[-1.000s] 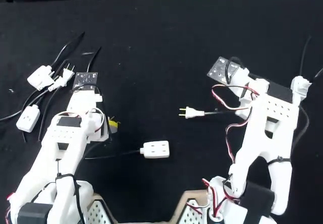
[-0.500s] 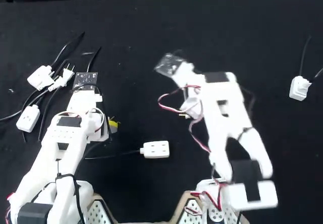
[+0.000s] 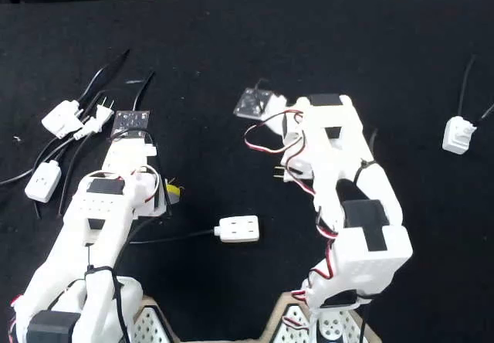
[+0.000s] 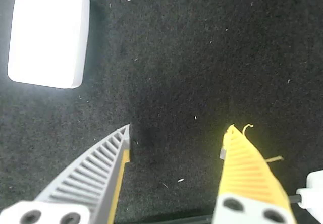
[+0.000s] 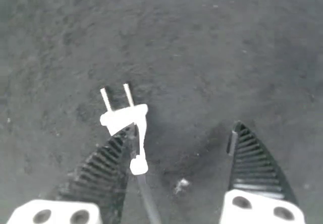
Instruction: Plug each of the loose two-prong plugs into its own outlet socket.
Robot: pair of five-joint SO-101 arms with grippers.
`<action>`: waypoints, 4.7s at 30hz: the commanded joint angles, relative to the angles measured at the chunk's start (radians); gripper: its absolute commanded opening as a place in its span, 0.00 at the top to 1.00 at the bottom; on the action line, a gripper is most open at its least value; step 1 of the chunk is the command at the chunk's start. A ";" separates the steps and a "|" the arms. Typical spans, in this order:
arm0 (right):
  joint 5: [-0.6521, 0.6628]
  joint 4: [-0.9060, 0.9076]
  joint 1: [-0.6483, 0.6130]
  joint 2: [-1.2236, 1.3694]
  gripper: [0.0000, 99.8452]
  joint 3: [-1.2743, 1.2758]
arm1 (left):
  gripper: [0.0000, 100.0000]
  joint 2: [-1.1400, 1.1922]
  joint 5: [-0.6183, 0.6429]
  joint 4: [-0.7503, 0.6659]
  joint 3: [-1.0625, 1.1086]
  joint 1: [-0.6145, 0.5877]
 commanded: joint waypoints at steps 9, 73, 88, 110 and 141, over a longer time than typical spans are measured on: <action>0.198 0.207 0.018 -0.002 0.72 -0.019 | 0.71 -0.017 0.006 -0.011 -0.004 0.005; -0.261 -0.015 -0.048 -0.131 0.99 0.125 | 0.71 -0.025 0.002 -0.003 -0.004 0.004; -0.388 -0.186 -0.046 -0.604 0.99 0.467 | 0.71 -0.026 0.005 -0.008 -0.004 0.004; -0.476 -0.402 -0.153 -0.438 0.98 0.627 | 0.71 -0.026 0.005 -0.003 -0.004 0.002; -0.529 -0.288 -0.140 -0.349 0.88 0.507 | 0.71 -0.026 0.003 -0.003 -0.004 -0.002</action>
